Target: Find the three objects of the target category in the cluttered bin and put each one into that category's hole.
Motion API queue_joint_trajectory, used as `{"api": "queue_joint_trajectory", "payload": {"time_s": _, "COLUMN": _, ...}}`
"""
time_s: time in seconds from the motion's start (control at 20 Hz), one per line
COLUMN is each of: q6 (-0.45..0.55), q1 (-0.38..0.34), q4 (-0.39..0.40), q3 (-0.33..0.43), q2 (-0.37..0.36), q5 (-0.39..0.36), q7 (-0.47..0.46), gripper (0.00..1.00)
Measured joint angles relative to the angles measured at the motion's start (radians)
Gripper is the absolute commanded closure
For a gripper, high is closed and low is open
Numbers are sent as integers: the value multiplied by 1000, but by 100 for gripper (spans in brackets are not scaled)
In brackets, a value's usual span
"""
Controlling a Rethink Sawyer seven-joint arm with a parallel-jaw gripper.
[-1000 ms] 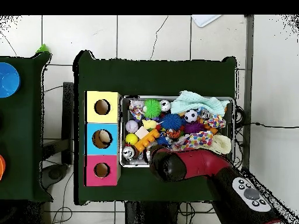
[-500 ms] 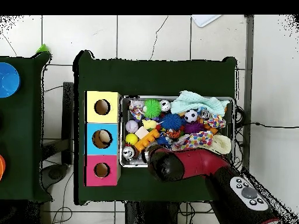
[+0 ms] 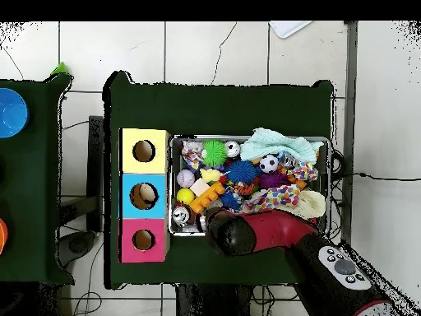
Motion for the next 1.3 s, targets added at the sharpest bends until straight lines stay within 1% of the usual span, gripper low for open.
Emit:
{"api": "queue_joint_trajectory", "payload": {"time_s": 0.55, "q6": 0, "q1": -2, "q4": 0, "q3": 0, "q2": 35, "q5": 0, "q7": 0, "gripper": 0}}
{"api": "queue_joint_trajectory", "payload": {"time_s": 1.3, "q6": 0, "q1": -8, "q4": 0, "q3": -1, "q2": 37, "q5": 0, "q7": 0, "gripper": 0}}
